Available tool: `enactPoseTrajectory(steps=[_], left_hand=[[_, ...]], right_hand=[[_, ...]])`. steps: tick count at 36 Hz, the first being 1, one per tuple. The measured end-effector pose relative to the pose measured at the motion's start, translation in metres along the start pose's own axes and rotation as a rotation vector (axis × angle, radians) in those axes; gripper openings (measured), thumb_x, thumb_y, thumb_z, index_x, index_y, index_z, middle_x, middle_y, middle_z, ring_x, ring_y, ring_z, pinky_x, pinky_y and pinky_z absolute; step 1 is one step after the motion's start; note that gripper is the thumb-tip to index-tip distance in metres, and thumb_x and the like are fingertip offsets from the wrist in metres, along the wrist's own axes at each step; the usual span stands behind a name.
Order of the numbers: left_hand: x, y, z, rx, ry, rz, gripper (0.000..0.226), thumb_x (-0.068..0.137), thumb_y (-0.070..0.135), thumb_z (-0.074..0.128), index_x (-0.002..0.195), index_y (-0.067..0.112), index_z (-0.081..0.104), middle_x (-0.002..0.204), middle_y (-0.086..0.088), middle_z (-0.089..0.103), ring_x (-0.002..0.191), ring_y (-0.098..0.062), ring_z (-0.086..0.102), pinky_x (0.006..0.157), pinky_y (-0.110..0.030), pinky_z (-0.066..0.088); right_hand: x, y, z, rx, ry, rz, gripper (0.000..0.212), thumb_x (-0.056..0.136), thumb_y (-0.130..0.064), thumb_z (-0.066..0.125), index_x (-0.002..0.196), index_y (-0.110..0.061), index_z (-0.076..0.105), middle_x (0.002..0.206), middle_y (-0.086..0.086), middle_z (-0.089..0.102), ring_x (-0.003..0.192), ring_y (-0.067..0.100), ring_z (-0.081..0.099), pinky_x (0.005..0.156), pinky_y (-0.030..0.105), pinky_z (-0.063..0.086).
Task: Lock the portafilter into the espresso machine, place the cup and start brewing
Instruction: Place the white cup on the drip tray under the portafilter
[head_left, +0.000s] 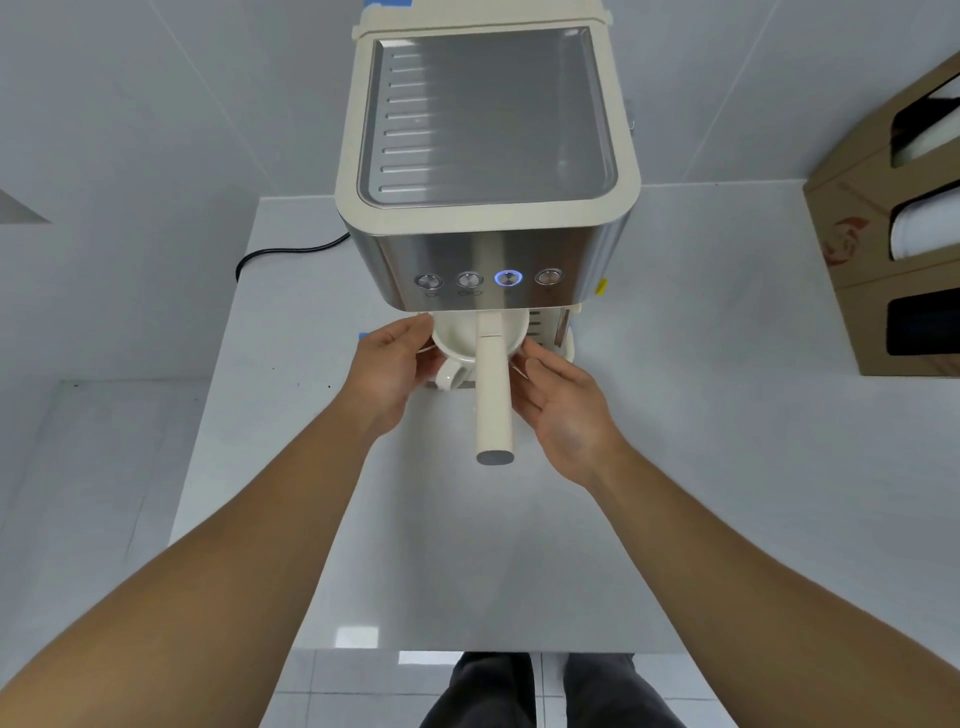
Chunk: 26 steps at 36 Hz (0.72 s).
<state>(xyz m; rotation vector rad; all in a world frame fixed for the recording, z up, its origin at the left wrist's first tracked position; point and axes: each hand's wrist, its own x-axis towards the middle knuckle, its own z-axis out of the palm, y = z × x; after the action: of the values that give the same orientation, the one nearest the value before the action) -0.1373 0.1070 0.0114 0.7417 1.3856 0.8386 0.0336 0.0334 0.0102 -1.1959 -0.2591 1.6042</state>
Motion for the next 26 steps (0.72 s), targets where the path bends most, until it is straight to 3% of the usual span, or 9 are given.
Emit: enactPoseTrajectory(steps=[4, 9, 14, 18, 26], left_hand=[[0.002, 0.002, 0.003, 0.000, 0.002, 0.000, 0.027, 0.096, 0.013, 0.056, 0.114, -0.002, 0.069, 0.113, -0.017, 0.073, 0.093, -0.024, 0.070, 0.092, -0.039, 0.057], [0.006, 0.004, 0.004, 0.013, 0.019, -0.007, 0.024, 0.094, 0.011, 0.057, 0.110, -0.003, 0.070, 0.109, -0.017, 0.074, 0.090, -0.024, 0.072, 0.084, -0.035, 0.059], [0.010, 0.009, 0.007, -0.001, 0.026, -0.033, 0.029, 0.089, 0.008, 0.062, 0.113, -0.009, 0.067, 0.112, -0.022, 0.073, 0.094, -0.027, 0.072, 0.094, -0.042, 0.057], [0.011, 0.011, 0.008, 0.016, 0.038, -0.037, 0.030, 0.089, 0.007, 0.063, 0.114, -0.010, 0.065, 0.112, -0.022, 0.073, 0.098, -0.030, 0.073, 0.093, -0.042, 0.057], [0.008, 0.011, 0.008, 0.035, 0.044, -0.044, 0.028, 0.090, 0.008, 0.061, 0.113, -0.007, 0.067, 0.109, -0.019, 0.075, 0.095, -0.027, 0.074, 0.091, -0.041, 0.058]], right_hand=[[0.002, -0.001, 0.000, -0.001, -0.010, 0.004, 0.033, 0.102, -0.003, 0.046, 0.130, -0.013, 0.060, 0.139, 0.012, 0.061, 0.127, 0.028, 0.059, 0.104, 0.037, 0.048], [0.001, -0.002, 0.003, 0.000, -0.018, 0.001, 0.033, 0.102, -0.003, 0.044, 0.128, -0.016, 0.061, 0.140, 0.012, 0.060, 0.129, 0.027, 0.058, 0.106, 0.038, 0.047], [0.004, -0.003, 0.005, 0.010, -0.022, 0.008, 0.034, 0.102, -0.002, 0.045, 0.127, -0.018, 0.060, 0.140, 0.011, 0.059, 0.129, 0.026, 0.058, 0.109, 0.040, 0.045], [0.007, -0.002, 0.004, 0.019, -0.004, 0.019, 0.038, 0.102, -0.003, 0.046, 0.138, -0.014, 0.055, 0.141, 0.011, 0.059, 0.128, 0.026, 0.058, 0.109, 0.040, 0.045], [0.007, -0.002, 0.003, 0.036, 0.007, 0.030, 0.037, 0.101, -0.005, 0.048, 0.134, -0.018, 0.058, 0.140, 0.009, 0.060, 0.128, 0.025, 0.058, 0.105, 0.038, 0.047]])
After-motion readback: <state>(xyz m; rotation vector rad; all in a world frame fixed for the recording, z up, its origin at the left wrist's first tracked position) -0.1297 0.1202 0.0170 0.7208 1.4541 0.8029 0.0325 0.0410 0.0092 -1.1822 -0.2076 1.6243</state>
